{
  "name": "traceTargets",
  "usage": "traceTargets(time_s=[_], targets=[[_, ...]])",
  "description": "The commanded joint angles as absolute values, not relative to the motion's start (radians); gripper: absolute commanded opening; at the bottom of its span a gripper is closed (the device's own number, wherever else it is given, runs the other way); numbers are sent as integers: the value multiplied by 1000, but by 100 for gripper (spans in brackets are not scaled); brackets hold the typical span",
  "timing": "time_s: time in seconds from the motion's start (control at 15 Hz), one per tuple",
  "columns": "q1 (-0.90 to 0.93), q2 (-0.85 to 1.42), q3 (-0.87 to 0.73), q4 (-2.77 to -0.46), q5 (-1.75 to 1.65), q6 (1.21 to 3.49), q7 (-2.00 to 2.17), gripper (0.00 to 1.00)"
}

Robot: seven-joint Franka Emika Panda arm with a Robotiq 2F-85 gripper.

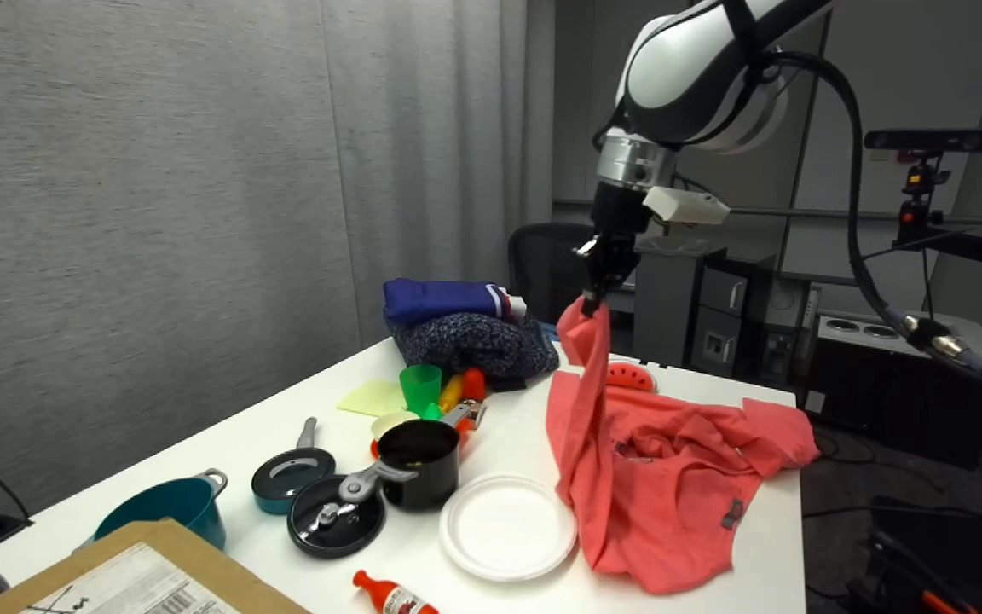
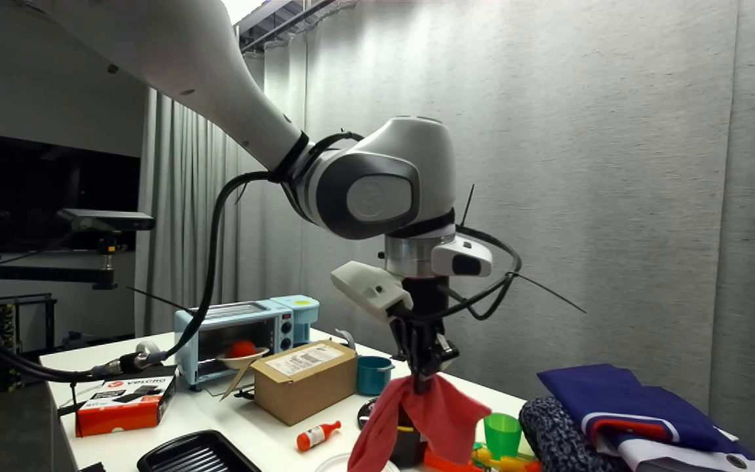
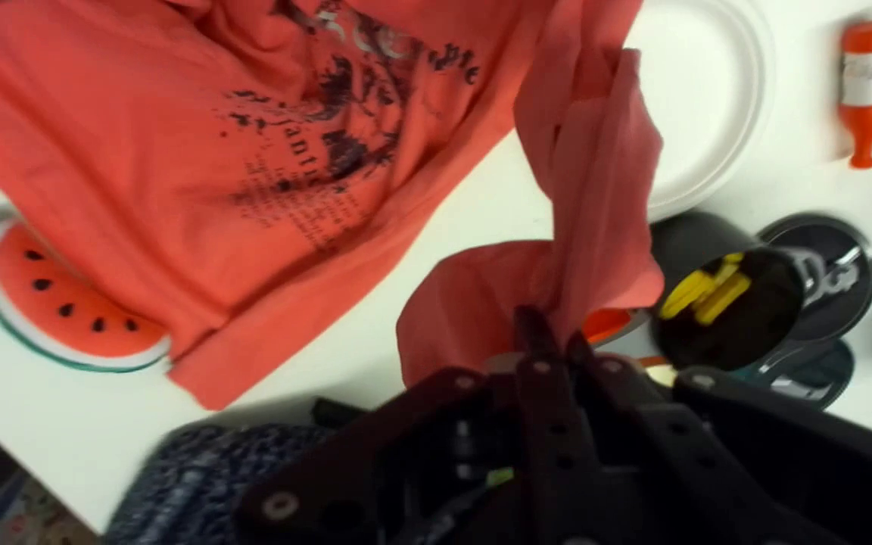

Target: Fold the shirt

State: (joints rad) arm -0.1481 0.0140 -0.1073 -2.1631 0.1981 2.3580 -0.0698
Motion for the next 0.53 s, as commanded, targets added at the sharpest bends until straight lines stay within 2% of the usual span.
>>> traceTargets(time_s=[0.0, 0.47], targets=[[-195, -16, -176, -2235, 242, 2482, -127, 1], [-181, 220, -157, -2182, 225, 2644, -63, 1]])
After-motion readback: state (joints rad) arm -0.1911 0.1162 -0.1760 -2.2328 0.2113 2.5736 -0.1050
